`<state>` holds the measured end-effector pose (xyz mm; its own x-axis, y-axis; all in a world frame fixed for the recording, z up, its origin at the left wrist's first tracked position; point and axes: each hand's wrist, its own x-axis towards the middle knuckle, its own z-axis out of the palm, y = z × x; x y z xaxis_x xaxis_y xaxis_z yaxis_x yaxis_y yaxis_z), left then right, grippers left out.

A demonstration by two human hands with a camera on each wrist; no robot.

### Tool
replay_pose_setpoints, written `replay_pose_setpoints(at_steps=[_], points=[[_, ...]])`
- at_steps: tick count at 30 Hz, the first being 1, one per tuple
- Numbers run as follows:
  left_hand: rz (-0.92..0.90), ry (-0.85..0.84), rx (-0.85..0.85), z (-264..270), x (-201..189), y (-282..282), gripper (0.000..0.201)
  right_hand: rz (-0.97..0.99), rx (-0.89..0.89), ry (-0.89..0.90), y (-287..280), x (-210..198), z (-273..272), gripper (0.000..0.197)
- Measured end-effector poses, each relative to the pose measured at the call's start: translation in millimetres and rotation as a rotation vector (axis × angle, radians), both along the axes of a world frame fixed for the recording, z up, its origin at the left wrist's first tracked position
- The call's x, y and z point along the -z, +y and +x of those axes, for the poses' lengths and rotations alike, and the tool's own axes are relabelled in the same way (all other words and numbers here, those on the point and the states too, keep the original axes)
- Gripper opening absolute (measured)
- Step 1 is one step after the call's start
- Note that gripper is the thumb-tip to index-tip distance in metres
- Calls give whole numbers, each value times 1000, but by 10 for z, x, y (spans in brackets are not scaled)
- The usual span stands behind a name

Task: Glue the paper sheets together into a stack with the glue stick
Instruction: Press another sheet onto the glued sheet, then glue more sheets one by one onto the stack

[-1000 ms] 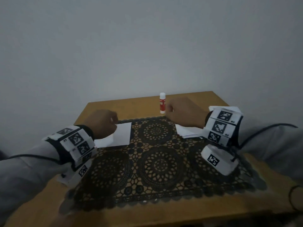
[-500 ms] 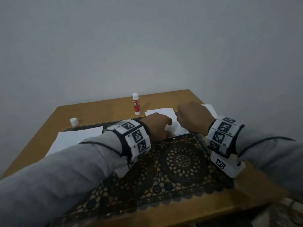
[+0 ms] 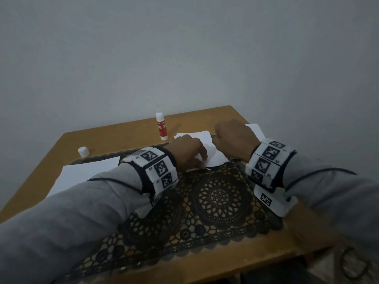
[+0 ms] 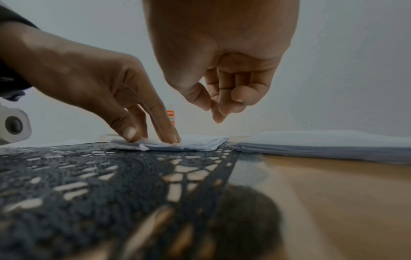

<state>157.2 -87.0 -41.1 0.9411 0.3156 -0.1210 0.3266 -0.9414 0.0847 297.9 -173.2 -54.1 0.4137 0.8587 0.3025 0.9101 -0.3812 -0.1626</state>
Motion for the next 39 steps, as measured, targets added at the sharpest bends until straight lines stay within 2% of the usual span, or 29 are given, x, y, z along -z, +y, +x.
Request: replay_pose_setpoints(at_steps=[5,14,18,23,26,30,35,37,39], points=[[108,-57,-7,8,17,-50,21,12,2,-13,-11,1,11,32],[101,-132,-32,-47,-33,-82,14,19,10,21,-6,18,42,36],[75,-214,-32,-263,-93,-112,15,22,-3,30,-16,20,61,35],[60,-285,-5,-831,-194,-152,13,0,-3,47,-23,20,57,38],[37,-206,7,-1206,-234,-176,17,0,-24,61,-38,33,61,38],[63,-42,22,-1626,-119,-89,22,22,-81,124,-32,-17,49,26],[8,24,-38,-1868,-42,72,26,75,-143,218,210,-326,-163,12],[-3,26,-15,-1915,-27,119,30,69,-123,308,375,-430,-316,13],[4,17,16,-1947,2,149,31,92,-115,474,578,-433,-439,22]])
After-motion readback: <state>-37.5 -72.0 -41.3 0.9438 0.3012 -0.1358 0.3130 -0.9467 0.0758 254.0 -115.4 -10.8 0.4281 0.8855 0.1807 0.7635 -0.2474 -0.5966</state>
